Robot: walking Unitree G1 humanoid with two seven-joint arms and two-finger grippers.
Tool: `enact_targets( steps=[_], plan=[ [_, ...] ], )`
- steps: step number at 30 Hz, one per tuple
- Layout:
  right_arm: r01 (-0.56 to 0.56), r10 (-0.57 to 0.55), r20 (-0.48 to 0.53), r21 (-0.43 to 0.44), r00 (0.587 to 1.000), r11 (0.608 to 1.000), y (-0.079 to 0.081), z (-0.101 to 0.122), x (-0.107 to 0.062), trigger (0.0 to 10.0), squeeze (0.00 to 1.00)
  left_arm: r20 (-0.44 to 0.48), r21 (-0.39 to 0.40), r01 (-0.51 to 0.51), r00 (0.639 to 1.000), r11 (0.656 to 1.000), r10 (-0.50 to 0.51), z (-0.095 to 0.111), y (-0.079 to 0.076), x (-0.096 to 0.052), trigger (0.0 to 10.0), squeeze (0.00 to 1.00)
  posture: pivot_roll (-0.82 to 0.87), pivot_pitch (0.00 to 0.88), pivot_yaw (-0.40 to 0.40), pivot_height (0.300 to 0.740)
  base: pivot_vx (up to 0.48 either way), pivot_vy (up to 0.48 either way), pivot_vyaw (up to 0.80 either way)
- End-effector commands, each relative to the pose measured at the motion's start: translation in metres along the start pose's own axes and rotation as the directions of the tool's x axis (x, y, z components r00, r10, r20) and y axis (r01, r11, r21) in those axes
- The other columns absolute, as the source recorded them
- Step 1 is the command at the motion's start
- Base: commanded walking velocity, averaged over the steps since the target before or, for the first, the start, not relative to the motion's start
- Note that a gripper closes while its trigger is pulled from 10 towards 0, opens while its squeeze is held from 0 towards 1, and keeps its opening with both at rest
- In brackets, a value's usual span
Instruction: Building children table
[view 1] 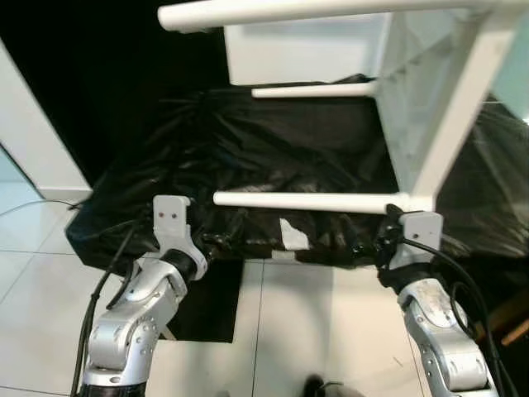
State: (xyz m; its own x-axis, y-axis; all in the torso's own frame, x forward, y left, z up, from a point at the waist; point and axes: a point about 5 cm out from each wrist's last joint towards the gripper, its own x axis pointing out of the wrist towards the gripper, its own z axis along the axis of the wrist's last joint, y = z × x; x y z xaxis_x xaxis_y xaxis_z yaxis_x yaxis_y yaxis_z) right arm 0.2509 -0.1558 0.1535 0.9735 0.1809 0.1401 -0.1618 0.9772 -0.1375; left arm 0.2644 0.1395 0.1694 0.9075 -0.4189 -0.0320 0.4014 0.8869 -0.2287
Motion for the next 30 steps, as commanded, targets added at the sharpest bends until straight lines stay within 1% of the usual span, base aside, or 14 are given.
enact_targets(
  steps=[1, 7, 9, 10, 13, 14, 15, 17, 18, 20, 23, 26, 27, 30],
  plan=[
    [0.009, -0.009, -0.004, -0.007, 1.0, 1.0, -0.003, 0.0, -0.001, 10.0, 0.0, 0.008, 0.005, 0.015, 1.0, 1.0, -0.016, -0.001, -0.002, 0.001, 10.0, 0.0, -0.02, 0.0, 0.041, 0.74, 0.0, 0.0, 0.0],
    [0.02, -0.02, 0.003, -0.014, 1.0, 1.0, -0.005, 0.001, -0.002, 10.0, 0.0, 0.05, 0.045, 0.0, 0.999, 0.999, -0.003, 0.005, -0.002, 0.003, 10.0, 0.0, -0.02, 0.0, 0.036, 0.74, 0.0, 0.0, 0.0],
    [0.038, -0.038, 0.012, -0.016, 0.999, 0.999, -0.007, 0.001, -0.003, 10.0, 0.0, 0.071, 0.063, 0.004, 0.997, 0.998, -0.008, 0.009, -0.002, 0.004, 10.0, 0.0, -0.02, 0.0, 0.033, 0.74, 0.0, 0.0, 0.0],
    [0.075, -0.075, 0.018, -0.018, 0.997, 0.997, -0.011, 0.002, -0.004, 10.0, 0.0, 0.083, 0.101, 0.004, 0.996, 0.995, -0.013, 0.013, -0.003, 0.006, 10.0, 0.0, -0.02, 0.0, 0.031, 0.74, 0.0, 0.0, 0.0],
    [0.102, -0.101, 0.021, -0.019, 0.995, 0.995, -0.014, 0.002, -0.004, 10.0, 0.0, 0.091, 0.128, 0.004, 0.996, 0.992, -0.016, 0.016, -0.004, 0.006, 10.0, 0.0, -0.02, 0.0, 0.031, 0.74, 0.0, 0.0, 0.0],
    [0.144, -0.143, 0.033, -0.03, 0.989, 0.989, -0.021, 0.004, -0.005, 10.0, 0.0, 0.107, 0.197, 0.012, 0.994, 0.98, -0.033, 0.022, -0.005, 0.008, 10.0, 0.0, -0.03, 0.0, 0.034, 0.74, 0.0, 0.0, 0.0],
    [0.144, -0.143, 0.033, -0.03, 0.989, 0.989, -0.021, 0.004, -0.005, 10.0, 0.0, 0.107, 0.197, 0.012, 0.994, 0.98, -0.033, 0.022, -0.005, 0.008, 10.0, 0.0, -0.03, 0.0, 0.034, 0.74, 0.0, 0.0, 0.0],
    [0.196, -0.194, 0.049, -0.052, 0.98, 0.979, -0.034, 0.009, -0.007, 10.0, 0.0, 0.158, 0.314, 0.045, 0.983, 0.949, -0.099, 0.037, -0.011, 0.009, 10.0, 0.0, -0.04, 0.0, 0.038, 0.74, 0.0, 0.0, 0.0],
    [0.196, -0.194, 0.049, -0.052, 0.98, 0.979, -0.034, 0.009, -0.007, 10.0, 0.0, 0.158, 0.314, 0.045, 0.983, 0.949, -0.099, 0.037, -0.011, 0.009, 10.0, 0.0, -0.04, 0.0, 0.038, 0.74, 0.0, 0.0, 0.0],
    [0.212, -0.209, 0.048, -0.062, 0.977, 0.975, -0.042, 0.009, -0.008, 10.0, 0.0, 0.184, 0.368, 0.06, 0.974, 0.928, -0.136, 0.047, -0.013, 0.009, 10.0, 0.0, -0.05, 0.0, 0.058, 0.74, 0.0, 0.0, 0.0],
    [0.215, -0.212, 0.043, -0.068, 0.976, 0.974, -0.046, 0.008, -0.009, 10.0, 0.0, 0.187, 0.383, 0.061, 0.972, 0.922, -0.142, 0.05, -0.014, 0.01, 10.0, 0.0, -0.05, 0.0, 0.068, 0.74, 0.0, 0.0, 0.0],
    [0.208, -0.204, 0.057, -0.074, 0.977, 0.975, -0.05, 0.012, -0.005, 10.0, 0.0, 0.222, 0.454, 0.076, 0.955, 0.888, -0.195, 0.061, -0.021, 0.014, 10.0, 0.0, -0.06, 0.0, 0.086, 0.74, 0.0, 0.0, 0.0],
    [0.208, -0.204, 0.057, -0.074, 0.977, 0.975, -0.05, 0.012, -0.005, 10.0, 0.0, 0.222, 0.454, 0.076, 0.955, 0.888, -0.195, 0.061, -0.021, 0.014, 10.0, 0.0, -0.06, 0.0, 0.086, 0.74, 0.0, 0.0, 0.0],
    [0.202, -0.197, 0.07, -0.075, 0.978, 0.976, -0.05, 0.016, -0.002, 10.0, 0.0, 0.224, 0.497, 0.089, 0.948, 0.863, -0.227, 0.064, -0.023, 0.016, 10.0, 0.0, -0.06, 0.0, 0.091, 0.74, 0.0, 0.0, 0.0]
  ],
)
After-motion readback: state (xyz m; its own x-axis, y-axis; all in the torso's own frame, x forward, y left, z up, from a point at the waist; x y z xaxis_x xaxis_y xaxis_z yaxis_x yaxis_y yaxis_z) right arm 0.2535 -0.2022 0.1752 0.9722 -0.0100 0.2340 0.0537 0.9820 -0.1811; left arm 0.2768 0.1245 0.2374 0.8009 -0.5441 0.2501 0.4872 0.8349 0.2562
